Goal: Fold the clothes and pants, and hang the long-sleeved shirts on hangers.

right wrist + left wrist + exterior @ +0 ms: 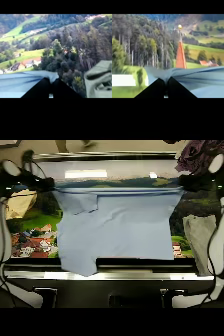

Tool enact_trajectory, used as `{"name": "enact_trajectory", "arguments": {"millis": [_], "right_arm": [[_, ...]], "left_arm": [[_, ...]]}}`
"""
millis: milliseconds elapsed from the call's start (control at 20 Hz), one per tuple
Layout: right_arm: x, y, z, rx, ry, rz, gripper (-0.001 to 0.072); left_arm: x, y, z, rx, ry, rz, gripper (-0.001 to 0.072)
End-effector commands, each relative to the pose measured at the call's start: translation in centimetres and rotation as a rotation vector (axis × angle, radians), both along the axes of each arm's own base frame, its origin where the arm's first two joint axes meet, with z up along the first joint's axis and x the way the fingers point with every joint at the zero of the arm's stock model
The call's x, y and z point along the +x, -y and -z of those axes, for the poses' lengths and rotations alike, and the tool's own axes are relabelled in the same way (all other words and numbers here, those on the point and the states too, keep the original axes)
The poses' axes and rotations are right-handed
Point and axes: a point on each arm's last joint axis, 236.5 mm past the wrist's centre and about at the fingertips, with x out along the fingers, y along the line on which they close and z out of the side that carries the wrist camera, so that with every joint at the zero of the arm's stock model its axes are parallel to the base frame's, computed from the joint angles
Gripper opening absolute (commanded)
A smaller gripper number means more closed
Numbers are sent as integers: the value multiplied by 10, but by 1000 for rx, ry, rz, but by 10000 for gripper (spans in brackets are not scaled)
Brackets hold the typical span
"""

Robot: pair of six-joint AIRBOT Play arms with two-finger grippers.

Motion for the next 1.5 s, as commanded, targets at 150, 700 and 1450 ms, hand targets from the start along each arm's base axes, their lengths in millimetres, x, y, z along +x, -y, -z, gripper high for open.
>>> {"name": "enact_trajectory", "arguments": {"millis": [150,700,1450], "right_arm": [[53,4,51,20,84,29,35],[-41,-11,118,97,-391,77,36],[-68,-27,173,162,-572,77,93]], "left_arm": [[67,25,60,17,152,5,20],[-54,-3,99,10,-398,27,22],[-97,4,115,3,-605,42,28]]}}
